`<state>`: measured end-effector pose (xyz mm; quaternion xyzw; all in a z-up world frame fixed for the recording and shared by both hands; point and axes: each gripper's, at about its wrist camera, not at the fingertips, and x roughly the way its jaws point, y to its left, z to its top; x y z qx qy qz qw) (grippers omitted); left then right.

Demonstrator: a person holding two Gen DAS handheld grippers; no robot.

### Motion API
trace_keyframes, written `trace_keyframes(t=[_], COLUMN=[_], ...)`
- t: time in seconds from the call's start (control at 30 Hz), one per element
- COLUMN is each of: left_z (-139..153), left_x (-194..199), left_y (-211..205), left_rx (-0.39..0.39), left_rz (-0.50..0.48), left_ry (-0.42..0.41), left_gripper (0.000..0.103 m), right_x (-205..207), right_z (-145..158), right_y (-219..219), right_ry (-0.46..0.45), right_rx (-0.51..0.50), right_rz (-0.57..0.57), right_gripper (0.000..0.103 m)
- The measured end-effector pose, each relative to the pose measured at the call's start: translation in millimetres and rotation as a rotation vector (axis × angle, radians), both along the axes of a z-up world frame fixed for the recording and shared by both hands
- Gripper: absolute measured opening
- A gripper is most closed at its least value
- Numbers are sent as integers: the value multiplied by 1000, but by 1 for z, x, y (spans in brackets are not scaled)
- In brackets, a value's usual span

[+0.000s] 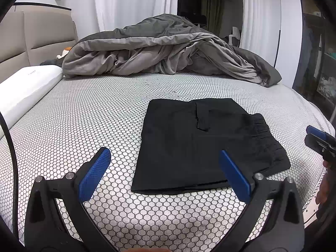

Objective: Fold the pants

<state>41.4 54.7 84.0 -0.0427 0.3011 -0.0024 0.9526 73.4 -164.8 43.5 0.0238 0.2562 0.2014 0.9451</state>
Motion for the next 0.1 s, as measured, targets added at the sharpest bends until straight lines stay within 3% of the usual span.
trace_keyframes(t=[0.1], left_z=[0], left_x=[0], left_y=[1], left_rx=[0], left_rz=[0], left_ry=[0], left_gripper=[102], right_x=[0], right_z=[0], right_y=[0], right_ry=[0], right_rx=[-4], right_rz=[1], right_gripper=[103])
